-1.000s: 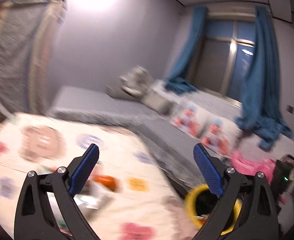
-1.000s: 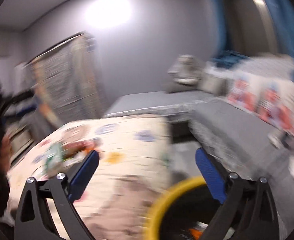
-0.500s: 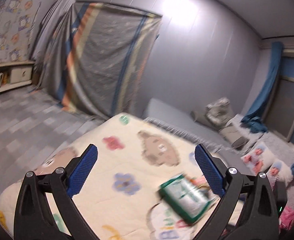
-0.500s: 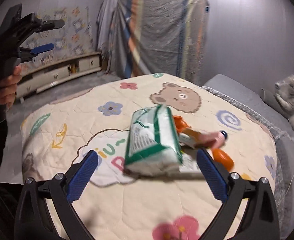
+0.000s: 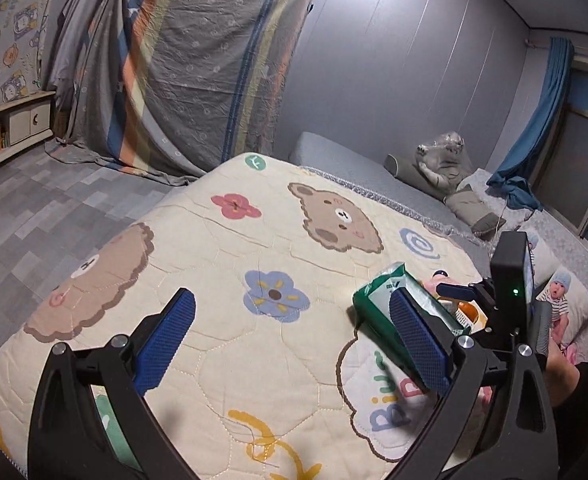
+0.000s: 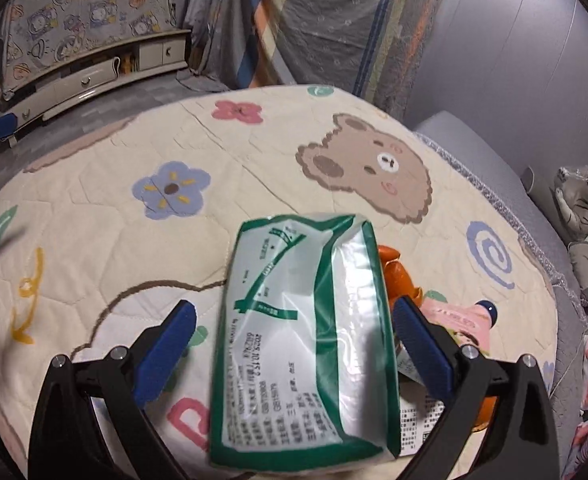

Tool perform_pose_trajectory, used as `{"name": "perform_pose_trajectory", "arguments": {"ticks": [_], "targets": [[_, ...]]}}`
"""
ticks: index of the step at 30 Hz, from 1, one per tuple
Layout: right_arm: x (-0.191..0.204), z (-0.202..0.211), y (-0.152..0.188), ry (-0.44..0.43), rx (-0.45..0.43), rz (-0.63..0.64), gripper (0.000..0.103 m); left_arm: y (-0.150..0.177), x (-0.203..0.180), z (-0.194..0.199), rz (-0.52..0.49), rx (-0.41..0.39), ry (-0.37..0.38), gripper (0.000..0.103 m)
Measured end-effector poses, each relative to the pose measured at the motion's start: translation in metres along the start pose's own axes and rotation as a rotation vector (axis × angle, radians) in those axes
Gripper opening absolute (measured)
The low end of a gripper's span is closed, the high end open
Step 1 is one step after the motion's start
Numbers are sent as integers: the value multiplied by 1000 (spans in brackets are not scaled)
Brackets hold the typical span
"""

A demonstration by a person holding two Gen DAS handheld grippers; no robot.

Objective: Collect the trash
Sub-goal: 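Grasp the green-and-white wipes pack with the right gripper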

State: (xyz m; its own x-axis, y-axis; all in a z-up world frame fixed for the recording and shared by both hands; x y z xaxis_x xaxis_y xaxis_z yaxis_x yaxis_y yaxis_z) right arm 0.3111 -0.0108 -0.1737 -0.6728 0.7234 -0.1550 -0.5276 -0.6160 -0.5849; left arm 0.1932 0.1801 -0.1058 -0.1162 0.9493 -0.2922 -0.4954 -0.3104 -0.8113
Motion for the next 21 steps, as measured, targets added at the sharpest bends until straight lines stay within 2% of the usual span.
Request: {"name": "perform_pose_trajectory", "arguments": {"ticks": [4,5,6,7,8,9,10,11,12,15,17,21], "targets": [[-3,-14,5,-2,44,-38,94,5,3,-9,6,26,-3,93],[-4,-16,6,2,53,-50,89,6,3,-11,8,32,-5,93],[-4,-17,6,6,58,-56,79,7,4,-12,9,35,-6,93],[-4,-16,7,-6,62,-70,78,7,3,-13,9,38,-8,93],[-5,-16,7,-18,61,-83,71,8,3,-13,8,40,-12,93],[-4,-14,6,-30,58,-91,57,8,1,-14,4,42,-16,93],[-2,-10,5,-58,46,-94,48,8,-1,-14,0,44,-18,93],[1,-6,4,-65,38,-91,35,8,-3,-13,-5,44,-18,93],[4,-3,3,-67,33,-86,28,8,-5,-13,-10,43,-18,93],[5,9,1,-103,10,-105,23,7,-14,-11,-43,33,-30,93],[-1,25,0,-165,-20,-156,22,6,-19,-10,-61,25,-35,93],[-34,80,0,-250,-141,-280,21,4,-31,-5,-125,10,-52,93]]}}
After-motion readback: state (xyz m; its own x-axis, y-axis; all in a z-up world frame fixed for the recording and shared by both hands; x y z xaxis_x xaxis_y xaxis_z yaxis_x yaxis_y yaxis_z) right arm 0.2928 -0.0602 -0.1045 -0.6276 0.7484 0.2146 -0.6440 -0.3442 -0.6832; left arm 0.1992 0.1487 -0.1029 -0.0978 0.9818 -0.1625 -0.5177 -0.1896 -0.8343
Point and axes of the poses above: each gripper's, at about its wrist camera, not at the fingertips, and z roughly against the way its jaws point, x to its left, y to its underside, the point moved 5 cm from there along -z, roughly the way its jaws point, and after that the axes turned 5 degrees about -y, right-handed, at the moved point
